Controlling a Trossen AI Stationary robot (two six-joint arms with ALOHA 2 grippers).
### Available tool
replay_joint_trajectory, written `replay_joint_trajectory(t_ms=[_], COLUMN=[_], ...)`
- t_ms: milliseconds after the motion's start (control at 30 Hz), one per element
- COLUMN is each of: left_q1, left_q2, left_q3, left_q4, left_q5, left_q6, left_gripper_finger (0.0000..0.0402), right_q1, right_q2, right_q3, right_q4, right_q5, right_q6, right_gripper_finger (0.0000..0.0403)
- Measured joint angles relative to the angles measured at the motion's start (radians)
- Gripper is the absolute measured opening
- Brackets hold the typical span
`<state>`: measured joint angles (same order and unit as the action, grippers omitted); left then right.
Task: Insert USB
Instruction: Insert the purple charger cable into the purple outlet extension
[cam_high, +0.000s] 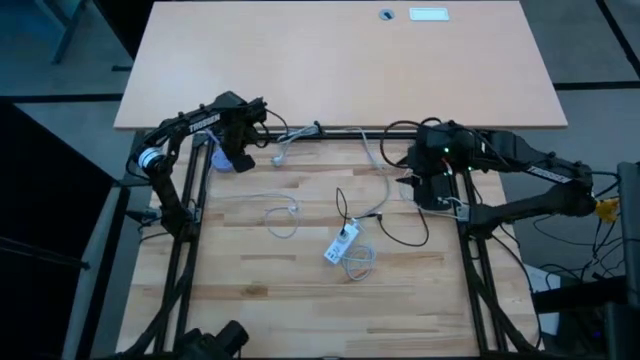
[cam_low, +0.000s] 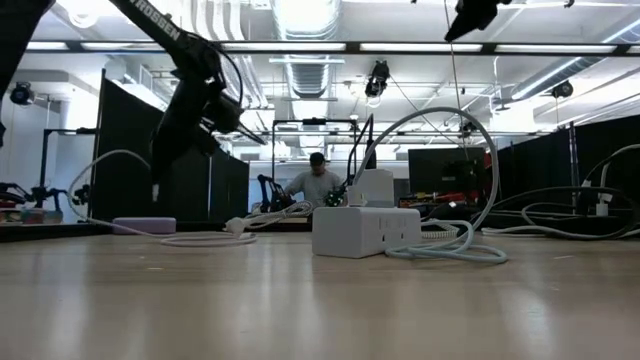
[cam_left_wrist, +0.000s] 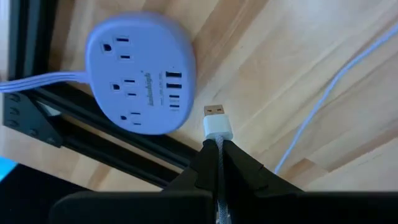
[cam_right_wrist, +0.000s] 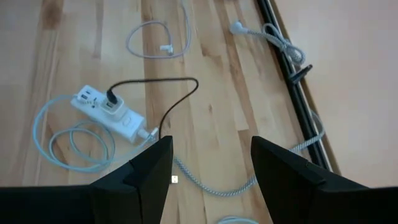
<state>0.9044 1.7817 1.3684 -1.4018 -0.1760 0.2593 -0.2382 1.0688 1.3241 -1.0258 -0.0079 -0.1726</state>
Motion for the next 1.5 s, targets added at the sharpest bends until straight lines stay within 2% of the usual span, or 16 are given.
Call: replay_joint_trajectory(t_ms=[133,400,633,967,1100,1500], left_q1=[0.024,0.079,0.08,0.087,0.086,0.085], left_q2=[0.0,0.0,0.0,0.001,0.001,0.001], left_q3=[-0.039,-0.11,-0.109,-0.11,-0.11,-0.11], left_q4=[0.065,0.133,0.189,0.162,0.152,0.18], left_q5=[-0.048,-0.051,-0.053,-0.072,-0.035,-0.046], left_q6=[0.0,0.064,0.105,0.177,0.178,0.173], left_gripper_finger=[0.0,0.0,0.0,0.0,0.0,0.0], right_q1=[0.0,0.0,0.0,0.0,0.0,0.0], right_q2=[0.002,0.037,0.053,0.08,0.091,0.093], right_q3=[-0.023,-0.023,-0.023,-0.023,-0.023,-0.023], right_q4=[0.015,0.046,0.087,0.125,0.127,0.127], right_q5=[0.0,0.007,0.006,0.006,0.006,0.006], right_q6=[0.022,0.069,0.069,0.079,0.077,0.077], right_gripper_finger=[0.0199,0.0199,0.0199,0.0199,0.0199,0.0199])
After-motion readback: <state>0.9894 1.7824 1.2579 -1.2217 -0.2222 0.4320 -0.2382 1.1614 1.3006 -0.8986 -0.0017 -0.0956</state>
